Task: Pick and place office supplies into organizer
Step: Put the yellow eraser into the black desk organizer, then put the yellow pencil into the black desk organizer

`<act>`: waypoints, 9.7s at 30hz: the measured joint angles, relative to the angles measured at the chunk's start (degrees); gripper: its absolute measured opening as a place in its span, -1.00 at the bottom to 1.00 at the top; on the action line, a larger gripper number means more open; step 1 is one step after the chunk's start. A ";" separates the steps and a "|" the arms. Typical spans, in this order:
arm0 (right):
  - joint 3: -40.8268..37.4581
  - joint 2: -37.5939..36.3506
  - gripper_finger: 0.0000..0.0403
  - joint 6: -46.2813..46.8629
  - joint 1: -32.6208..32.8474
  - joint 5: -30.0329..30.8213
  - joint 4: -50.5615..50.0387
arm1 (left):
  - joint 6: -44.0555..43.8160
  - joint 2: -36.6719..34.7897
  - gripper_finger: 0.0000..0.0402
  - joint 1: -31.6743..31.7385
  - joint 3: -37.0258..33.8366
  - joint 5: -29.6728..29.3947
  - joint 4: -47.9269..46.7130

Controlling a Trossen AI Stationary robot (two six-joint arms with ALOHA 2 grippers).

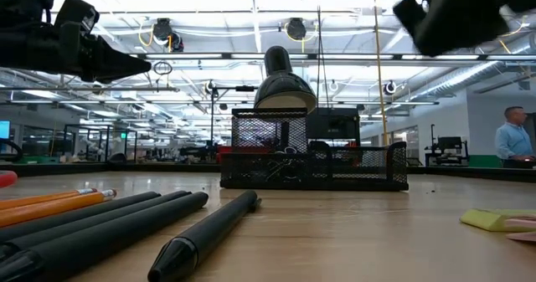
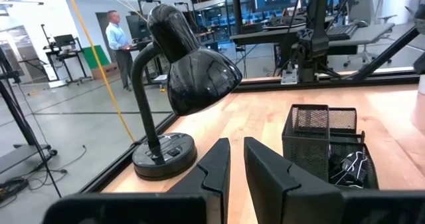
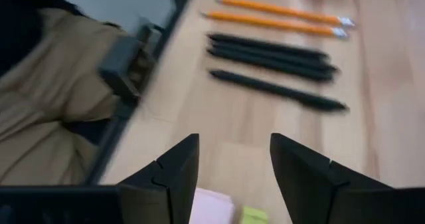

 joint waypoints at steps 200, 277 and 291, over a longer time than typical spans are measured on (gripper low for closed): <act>-3.17 6.39 -0.55 -15.19 -14.00 -16.44 -7.56 | 1.44 0.00 -0.75 0.00 0.01 -0.50 -1.97; 4.61 6.25 -0.38 -11.13 -30.15 0.18 -4.92 | 1.68 -0.01 -0.75 -0.01 0.02 -0.49 -1.95; 4.61 1.03 -0.34 -15.66 -28.76 0.42 -0.91 | 1.66 -0.02 -0.75 -0.02 0.02 -0.48 -1.95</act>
